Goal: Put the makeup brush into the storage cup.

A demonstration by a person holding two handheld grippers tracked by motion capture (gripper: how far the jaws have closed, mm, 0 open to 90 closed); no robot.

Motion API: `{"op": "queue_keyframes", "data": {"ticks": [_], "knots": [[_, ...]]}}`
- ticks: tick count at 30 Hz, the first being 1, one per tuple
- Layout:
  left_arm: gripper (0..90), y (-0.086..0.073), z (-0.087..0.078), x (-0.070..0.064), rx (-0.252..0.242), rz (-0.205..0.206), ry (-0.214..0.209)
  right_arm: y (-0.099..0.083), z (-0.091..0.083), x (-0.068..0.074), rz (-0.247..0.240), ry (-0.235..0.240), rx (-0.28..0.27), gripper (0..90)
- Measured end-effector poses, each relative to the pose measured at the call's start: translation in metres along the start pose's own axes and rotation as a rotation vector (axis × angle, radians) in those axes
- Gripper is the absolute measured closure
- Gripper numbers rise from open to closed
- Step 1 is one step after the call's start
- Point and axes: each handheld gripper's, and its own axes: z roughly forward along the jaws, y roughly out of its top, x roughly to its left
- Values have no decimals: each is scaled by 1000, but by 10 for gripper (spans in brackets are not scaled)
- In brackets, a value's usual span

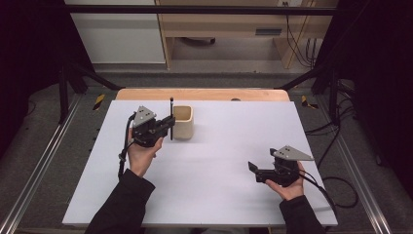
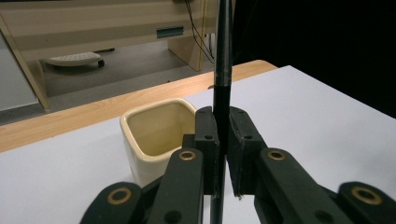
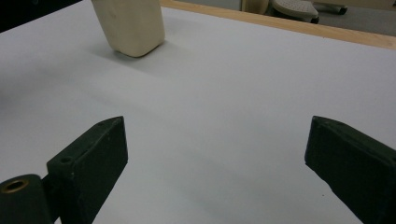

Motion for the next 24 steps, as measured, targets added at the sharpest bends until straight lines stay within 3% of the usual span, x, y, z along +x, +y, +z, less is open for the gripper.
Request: {"op": "queue_keyframes", "data": {"ticks": [6, 24], "knots": [[834, 10, 7, 3, 0, 11, 11, -6, -5, -4, 11, 6, 0, 57], [834, 33, 25, 16, -14, -14, 27, -11, -11, -9, 8, -20, -2, 35]]}}
